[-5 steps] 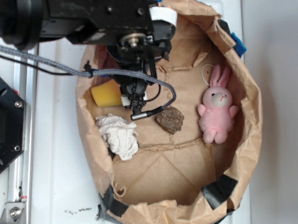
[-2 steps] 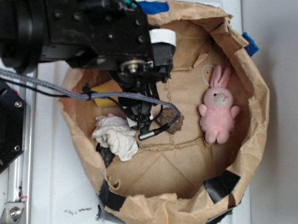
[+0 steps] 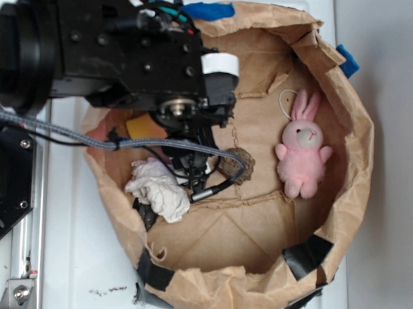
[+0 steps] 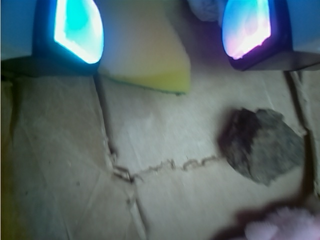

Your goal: Grab the green sponge.

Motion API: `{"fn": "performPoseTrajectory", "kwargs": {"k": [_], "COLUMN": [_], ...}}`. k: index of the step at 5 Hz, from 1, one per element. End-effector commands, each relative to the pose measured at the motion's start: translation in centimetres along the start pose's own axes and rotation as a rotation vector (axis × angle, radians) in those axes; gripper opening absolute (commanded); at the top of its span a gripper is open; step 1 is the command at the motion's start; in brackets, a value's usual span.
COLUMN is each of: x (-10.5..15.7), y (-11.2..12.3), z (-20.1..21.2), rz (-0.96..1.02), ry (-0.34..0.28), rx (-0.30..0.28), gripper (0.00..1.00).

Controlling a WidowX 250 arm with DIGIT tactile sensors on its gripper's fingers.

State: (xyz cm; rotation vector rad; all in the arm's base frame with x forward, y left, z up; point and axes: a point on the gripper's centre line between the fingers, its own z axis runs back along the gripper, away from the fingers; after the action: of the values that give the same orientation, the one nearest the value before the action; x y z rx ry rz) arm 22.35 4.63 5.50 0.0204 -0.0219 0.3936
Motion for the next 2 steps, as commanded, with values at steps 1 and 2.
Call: {"fn": "performPoseTrajectory", "kwargs": {"k": [1,2], "x": [-1.19,-2.1], "y": [-0.87,-1.11], "z": [-0.98,-1.62], "rz": [-0.019,-0.031], "ry": [-0.012,0.004], "rx": [0.003,0.022], "gripper": [1.0,1.0]}}
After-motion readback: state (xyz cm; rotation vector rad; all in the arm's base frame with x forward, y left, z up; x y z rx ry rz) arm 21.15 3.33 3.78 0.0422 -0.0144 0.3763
